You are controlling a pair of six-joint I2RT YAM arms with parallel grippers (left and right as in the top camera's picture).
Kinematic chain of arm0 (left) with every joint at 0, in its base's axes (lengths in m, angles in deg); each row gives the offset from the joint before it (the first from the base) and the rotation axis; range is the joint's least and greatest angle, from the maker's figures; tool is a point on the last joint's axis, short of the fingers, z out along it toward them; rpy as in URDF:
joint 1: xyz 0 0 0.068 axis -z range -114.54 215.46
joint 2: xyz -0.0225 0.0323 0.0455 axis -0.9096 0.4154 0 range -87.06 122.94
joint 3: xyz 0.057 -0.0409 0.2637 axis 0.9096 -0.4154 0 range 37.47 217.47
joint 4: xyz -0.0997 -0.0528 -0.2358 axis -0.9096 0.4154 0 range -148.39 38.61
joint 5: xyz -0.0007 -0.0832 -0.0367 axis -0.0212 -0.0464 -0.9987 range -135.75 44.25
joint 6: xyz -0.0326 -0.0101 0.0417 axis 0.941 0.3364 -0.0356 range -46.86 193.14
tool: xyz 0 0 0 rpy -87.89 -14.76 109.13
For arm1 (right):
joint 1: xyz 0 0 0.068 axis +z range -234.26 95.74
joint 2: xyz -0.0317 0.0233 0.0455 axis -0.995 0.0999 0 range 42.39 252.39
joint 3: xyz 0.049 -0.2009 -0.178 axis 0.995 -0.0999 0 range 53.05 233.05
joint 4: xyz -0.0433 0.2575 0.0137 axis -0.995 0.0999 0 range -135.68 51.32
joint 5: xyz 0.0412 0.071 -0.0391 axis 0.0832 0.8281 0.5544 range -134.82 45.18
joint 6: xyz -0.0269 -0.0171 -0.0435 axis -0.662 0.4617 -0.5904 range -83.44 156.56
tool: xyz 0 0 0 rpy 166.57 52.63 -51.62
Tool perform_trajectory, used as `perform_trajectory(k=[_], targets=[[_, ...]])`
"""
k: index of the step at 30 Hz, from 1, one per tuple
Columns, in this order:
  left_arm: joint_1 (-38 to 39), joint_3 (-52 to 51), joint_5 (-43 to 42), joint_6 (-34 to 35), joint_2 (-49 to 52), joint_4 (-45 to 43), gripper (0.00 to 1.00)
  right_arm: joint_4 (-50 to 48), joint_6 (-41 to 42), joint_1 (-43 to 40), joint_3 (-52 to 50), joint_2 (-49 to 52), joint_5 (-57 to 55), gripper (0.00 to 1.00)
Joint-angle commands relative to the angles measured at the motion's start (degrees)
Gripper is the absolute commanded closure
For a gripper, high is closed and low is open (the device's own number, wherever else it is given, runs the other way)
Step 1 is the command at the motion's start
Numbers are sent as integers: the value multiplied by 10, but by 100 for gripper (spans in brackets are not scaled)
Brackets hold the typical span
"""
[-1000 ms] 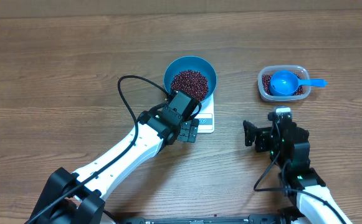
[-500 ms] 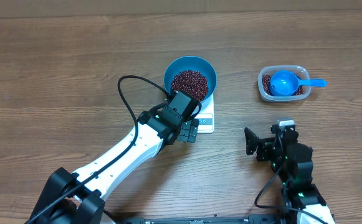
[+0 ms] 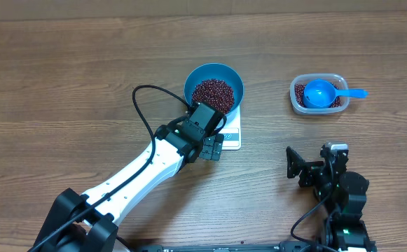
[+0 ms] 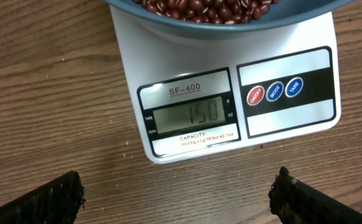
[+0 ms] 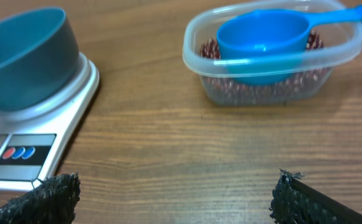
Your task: Scoop item into bowl and weigh 150g on scale
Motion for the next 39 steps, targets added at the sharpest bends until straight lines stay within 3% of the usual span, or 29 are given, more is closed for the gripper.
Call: perform_trajectory(k=[1,16,22,39], targets=[[-2,5,8,4,2,0,0,36,0,-1,-6,-52,-1,0],[-2,5,8,4,2,0,0,65,-47,32,-6,-301,-3,0],[-2,5,8,4,2,-1,0,63,-13,32,-6,-303,1,0],[-2,5,8,4,2,0,0,62,-13,31,-6,-303,1,0]])
